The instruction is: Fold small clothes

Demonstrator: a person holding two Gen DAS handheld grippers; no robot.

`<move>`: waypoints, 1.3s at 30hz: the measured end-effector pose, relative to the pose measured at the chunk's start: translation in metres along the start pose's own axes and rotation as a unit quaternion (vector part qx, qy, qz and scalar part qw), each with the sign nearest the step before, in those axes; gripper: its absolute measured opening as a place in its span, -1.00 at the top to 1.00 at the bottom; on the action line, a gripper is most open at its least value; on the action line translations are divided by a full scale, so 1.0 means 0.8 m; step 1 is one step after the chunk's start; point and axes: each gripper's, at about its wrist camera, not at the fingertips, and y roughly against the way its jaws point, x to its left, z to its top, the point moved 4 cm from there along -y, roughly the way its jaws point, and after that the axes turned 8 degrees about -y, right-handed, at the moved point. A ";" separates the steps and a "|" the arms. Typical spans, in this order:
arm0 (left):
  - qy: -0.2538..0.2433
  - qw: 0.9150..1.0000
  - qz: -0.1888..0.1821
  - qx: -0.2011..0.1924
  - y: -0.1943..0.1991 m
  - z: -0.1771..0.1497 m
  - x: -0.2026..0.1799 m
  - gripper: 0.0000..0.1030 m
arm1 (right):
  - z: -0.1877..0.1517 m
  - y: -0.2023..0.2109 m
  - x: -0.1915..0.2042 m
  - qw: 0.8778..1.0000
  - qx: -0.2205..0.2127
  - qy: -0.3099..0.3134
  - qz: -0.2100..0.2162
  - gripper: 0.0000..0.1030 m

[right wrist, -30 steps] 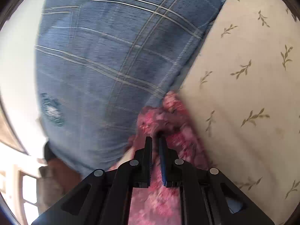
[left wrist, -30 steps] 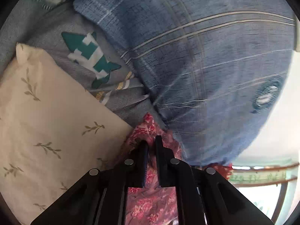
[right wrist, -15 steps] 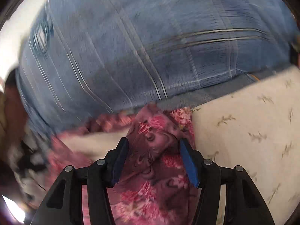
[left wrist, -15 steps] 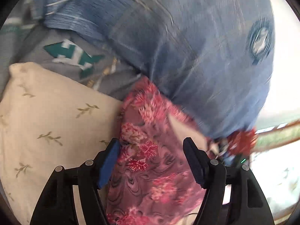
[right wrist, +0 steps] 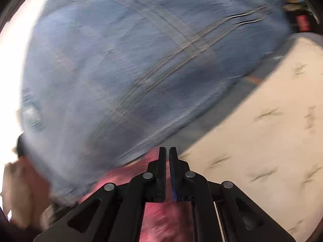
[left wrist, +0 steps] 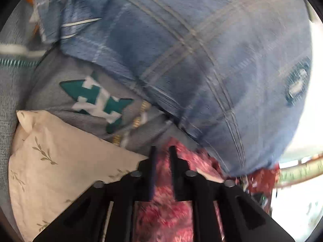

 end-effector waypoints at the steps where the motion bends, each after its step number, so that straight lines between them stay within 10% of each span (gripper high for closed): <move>1: -0.005 1.000 -0.006 0.002 0.003 -0.001 -0.002 0.11 | -0.006 -0.002 0.006 1.000 0.010 0.009 0.006 0.45; 3: -0.024 1.000 -0.013 0.012 -0.004 -0.007 -0.018 -0.29 | -0.016 -0.012 0.017 0.999 0.023 0.037 -0.007 0.01; 6: -0.052 0.997 0.008 0.061 -0.039 -0.019 -0.032 -0.33 | -0.028 -0.036 0.030 0.997 0.046 0.056 -0.027 -0.05; 8: -0.080 0.993 0.042 0.081 -0.057 -0.026 -0.043 0.16 | -0.036 -0.043 0.039 0.995 0.035 0.080 -0.057 0.19; 9: -0.120 0.988 0.057 0.085 -0.059 -0.030 -0.056 0.79 | -0.044 -0.044 0.047 0.991 0.035 0.109 -0.074 0.86; 14: -0.139 0.990 0.024 0.019 -0.022 -0.027 -0.086 0.80 | -0.045 -0.015 0.091 0.985 -0.006 0.168 -0.036 0.97; 18: -0.086 0.993 0.081 0.013 -0.039 -0.022 -0.051 0.74 | -0.020 -0.003 0.080 0.992 -0.045 0.118 -0.005 0.97; 22: 0.057 0.998 0.031 0.026 -0.046 -0.022 0.013 0.67 | -0.027 -0.059 0.006 0.990 0.026 0.058 -0.130 0.99; 30: -0.015 0.998 -0.047 -0.033 0.046 -0.055 -0.034 0.18 | -0.062 0.011 0.015 0.998 -0.042 0.030 0.020 0.81; 33: -0.095 0.995 0.028 0.004 0.015 -0.087 -0.072 0.11 | -0.099 -0.001 0.026 0.998 -0.014 0.051 0.038 0.50; 36: -0.164 0.969 0.177 0.046 -0.035 -0.109 -0.080 0.48 | -0.132 -0.039 0.015 0.996 0.019 0.080 -0.038 0.53; 39: -0.156 0.970 0.178 0.048 -0.015 -0.116 -0.095 0.50 | -0.144 -0.020 0.022 0.996 0.009 0.068 -0.057 0.47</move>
